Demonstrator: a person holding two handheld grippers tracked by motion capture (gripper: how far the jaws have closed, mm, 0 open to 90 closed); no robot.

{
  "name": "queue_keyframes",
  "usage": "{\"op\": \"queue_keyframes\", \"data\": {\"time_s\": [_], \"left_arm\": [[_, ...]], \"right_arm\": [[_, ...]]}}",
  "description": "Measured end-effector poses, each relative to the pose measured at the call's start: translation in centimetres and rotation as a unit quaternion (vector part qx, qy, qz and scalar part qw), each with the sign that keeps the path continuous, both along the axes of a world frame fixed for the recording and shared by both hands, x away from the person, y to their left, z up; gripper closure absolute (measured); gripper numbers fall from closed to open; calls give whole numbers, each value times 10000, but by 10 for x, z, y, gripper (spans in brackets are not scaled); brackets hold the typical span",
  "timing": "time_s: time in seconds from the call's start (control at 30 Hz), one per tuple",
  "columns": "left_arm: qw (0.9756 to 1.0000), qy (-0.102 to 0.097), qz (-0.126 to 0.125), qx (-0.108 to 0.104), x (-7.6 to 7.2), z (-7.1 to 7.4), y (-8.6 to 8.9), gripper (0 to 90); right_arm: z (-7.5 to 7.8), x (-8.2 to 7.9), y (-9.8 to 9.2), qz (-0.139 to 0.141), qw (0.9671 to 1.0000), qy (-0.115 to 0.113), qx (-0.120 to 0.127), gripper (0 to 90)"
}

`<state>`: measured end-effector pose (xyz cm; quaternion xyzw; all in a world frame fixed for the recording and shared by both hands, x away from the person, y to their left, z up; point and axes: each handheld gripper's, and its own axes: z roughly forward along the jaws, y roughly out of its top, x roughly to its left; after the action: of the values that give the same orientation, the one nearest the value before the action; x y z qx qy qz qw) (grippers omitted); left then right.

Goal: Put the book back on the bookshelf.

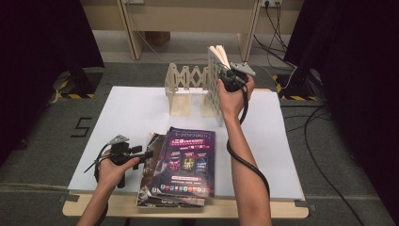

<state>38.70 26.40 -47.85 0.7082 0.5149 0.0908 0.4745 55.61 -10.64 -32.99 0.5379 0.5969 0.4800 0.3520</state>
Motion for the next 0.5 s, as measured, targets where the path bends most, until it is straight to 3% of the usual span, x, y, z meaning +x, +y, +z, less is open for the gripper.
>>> {"op": "queue_keyframes", "data": {"time_s": [0.5], "left_arm": [[10000,-41,-7,-18,-2,3,-1,321]], "right_arm": [[-1,-12,-1,6,10000,86,-27,551]]}}
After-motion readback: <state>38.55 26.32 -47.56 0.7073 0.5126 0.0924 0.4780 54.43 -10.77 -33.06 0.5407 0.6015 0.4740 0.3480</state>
